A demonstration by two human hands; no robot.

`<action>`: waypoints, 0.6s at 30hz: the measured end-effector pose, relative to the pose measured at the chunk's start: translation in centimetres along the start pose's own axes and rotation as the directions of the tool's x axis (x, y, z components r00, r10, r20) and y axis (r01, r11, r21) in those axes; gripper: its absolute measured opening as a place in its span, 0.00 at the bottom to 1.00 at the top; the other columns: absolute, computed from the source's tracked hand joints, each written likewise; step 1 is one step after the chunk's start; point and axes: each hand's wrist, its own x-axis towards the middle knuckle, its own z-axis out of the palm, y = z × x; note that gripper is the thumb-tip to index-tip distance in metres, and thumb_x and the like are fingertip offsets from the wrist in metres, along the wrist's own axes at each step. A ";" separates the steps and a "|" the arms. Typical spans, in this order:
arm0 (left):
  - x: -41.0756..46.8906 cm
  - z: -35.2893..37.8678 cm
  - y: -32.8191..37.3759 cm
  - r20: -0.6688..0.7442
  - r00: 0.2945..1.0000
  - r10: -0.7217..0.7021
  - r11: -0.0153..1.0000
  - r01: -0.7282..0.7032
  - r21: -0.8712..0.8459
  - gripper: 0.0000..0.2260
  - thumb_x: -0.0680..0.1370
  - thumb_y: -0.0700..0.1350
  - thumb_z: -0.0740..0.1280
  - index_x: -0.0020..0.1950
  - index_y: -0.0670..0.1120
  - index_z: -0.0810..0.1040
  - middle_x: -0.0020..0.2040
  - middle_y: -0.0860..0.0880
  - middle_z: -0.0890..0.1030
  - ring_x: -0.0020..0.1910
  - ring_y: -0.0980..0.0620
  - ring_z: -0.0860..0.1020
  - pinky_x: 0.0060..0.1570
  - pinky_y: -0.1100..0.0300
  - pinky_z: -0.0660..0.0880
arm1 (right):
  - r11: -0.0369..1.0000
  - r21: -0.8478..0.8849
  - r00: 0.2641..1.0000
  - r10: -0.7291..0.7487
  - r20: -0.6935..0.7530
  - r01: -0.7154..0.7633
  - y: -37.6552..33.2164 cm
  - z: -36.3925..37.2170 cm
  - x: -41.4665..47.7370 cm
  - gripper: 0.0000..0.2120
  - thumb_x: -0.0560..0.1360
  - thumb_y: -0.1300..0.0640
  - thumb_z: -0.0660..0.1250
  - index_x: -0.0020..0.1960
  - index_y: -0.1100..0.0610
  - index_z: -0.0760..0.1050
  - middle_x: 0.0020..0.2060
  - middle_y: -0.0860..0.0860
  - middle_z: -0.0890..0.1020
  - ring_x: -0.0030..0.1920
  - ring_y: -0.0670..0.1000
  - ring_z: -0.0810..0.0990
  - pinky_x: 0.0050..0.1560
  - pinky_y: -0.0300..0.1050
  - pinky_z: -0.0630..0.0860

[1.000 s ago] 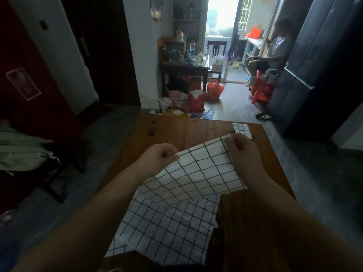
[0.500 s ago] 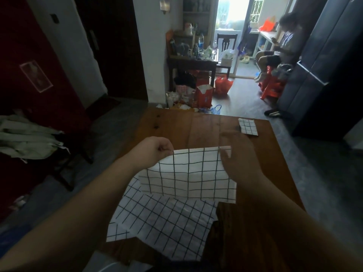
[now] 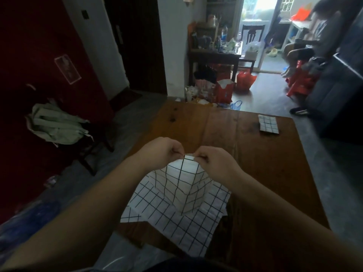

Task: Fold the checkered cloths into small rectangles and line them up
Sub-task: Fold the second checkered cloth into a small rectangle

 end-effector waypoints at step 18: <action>-1.1 0.5 -0.2 -0.134 0.966 -0.222 0.975 0.215 -0.062 0.04 0.82 0.48 0.68 0.52 0.56 0.83 0.49 0.58 0.82 0.50 0.57 0.80 0.57 0.51 0.79 | 0.989 0.021 0.988 0.150 -0.032 -0.149 7.0 -3.8 -2.5 0.07 0.80 0.56 0.66 0.47 0.44 0.78 0.38 0.42 0.82 0.38 0.44 0.81 0.43 0.47 0.82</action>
